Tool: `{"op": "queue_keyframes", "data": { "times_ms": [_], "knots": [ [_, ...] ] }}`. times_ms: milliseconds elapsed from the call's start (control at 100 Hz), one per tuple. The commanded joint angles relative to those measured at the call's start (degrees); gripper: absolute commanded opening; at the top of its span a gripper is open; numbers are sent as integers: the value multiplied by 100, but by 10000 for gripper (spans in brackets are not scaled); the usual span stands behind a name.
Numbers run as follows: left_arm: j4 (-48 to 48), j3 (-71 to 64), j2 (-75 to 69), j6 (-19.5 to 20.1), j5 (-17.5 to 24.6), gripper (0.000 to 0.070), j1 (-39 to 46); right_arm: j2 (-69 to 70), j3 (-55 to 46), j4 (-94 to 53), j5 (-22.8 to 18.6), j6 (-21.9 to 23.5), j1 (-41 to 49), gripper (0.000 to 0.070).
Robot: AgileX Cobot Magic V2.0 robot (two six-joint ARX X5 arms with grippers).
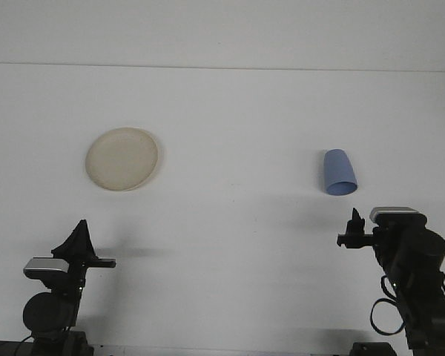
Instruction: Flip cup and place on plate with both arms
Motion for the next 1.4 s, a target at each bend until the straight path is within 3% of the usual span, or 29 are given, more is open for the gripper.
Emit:
{"op": "queue_keyframes", "data": {
  "times_ms": [0,290,420,690,1390],
  "knots": [
    [79,-109,-11,-15,-7,11,-11,289,61,420,-4,-162,-35,464],
    [79,-109,-11,-15,-9,11,-11,1410,-251,1851,-61,-243,-273,465],
    [79,-109,-11,-15,-9,11,-11,1720,-898,2804,-271,-258,-372,464],
    [79,-109,-11,-15,-7,11,-11,2131,-1980,4518,-269,-302,-514,464],
    [79,-109,-11,-15,-7,11,-11,4645,-1596,6800,-935,-413,-968,464]
  ]
}}
